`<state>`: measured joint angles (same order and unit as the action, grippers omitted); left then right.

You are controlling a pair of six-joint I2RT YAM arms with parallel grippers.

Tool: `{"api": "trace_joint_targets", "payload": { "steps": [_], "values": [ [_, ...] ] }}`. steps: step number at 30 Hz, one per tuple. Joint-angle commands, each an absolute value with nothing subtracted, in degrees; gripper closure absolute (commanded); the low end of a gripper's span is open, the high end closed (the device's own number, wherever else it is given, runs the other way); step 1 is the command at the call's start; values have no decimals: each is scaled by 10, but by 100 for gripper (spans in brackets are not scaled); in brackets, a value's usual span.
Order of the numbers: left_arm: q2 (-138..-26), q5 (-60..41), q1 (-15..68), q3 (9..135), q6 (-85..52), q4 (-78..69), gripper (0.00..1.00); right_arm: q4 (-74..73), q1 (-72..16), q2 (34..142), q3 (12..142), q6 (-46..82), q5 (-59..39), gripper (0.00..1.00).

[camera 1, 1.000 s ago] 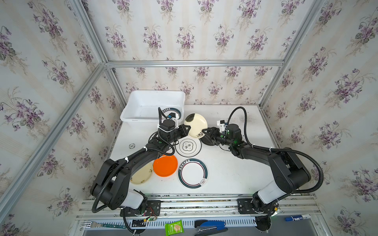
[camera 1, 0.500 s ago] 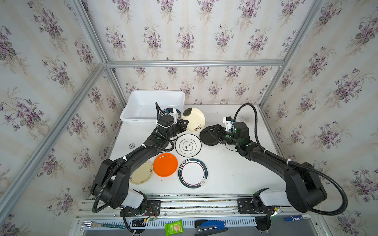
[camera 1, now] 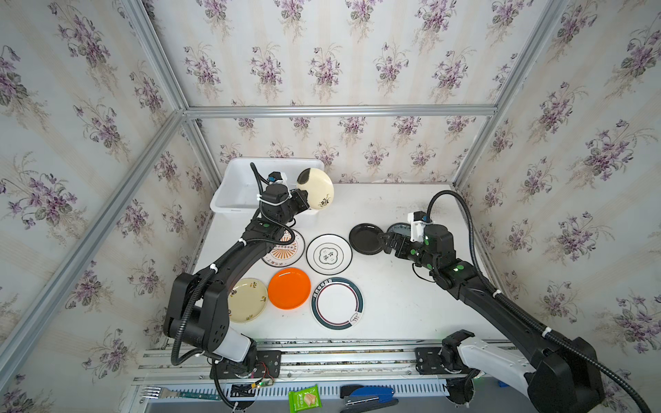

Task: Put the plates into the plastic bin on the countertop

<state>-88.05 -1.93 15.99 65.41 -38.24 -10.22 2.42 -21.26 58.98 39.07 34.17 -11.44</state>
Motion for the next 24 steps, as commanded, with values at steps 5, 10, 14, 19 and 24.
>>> {"api": "trace_joint_targets", "payload": {
  "steps": [5,10,14,19,24],
  "values": [
    [-924,62,123,719,-315,-52,100,64,-212,537,375,313,-53,0],
    [-973,59,103,761,-312,-6,100,92,-213,513,371,306,-28,0],
    [-1006,32,83,772,-330,0,100,95,-212,504,365,309,-22,0],
    [-1048,2,70,794,-324,14,100,94,-212,510,365,309,-23,0],
    [-1083,-19,66,816,-322,32,100,94,-212,513,364,313,-25,0]
  ]
}}
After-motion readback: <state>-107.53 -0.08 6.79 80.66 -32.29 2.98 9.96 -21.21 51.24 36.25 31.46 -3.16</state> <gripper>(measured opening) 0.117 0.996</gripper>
